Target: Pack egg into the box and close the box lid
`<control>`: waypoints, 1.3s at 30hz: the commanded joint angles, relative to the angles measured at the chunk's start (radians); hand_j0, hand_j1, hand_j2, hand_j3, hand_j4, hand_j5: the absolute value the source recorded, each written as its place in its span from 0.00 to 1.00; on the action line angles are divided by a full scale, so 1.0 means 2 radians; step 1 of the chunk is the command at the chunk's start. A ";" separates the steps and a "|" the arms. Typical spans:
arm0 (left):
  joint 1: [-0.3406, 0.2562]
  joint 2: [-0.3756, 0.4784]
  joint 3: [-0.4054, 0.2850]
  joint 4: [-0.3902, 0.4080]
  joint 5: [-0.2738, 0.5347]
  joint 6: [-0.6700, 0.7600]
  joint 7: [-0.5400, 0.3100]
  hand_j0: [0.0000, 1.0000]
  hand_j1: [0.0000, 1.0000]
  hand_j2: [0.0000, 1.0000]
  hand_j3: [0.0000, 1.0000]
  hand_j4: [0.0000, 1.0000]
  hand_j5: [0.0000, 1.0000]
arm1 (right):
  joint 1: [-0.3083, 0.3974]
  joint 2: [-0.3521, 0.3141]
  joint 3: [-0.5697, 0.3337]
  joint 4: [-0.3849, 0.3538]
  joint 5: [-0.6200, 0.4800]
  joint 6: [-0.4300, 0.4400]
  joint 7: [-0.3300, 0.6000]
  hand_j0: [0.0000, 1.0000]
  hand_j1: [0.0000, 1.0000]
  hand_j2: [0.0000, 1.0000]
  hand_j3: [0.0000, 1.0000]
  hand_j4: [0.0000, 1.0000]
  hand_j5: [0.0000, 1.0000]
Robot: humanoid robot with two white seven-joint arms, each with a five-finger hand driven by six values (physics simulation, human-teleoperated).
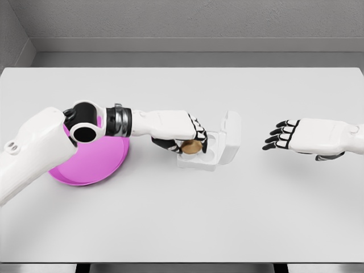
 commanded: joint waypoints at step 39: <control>-0.018 0.100 0.030 -0.004 0.081 0.001 0.004 1.00 1.00 1.00 1.00 1.00 1.00 | -0.014 0.020 0.004 0.000 -0.001 0.001 0.000 1.00 1.00 1.00 1.00 1.00 1.00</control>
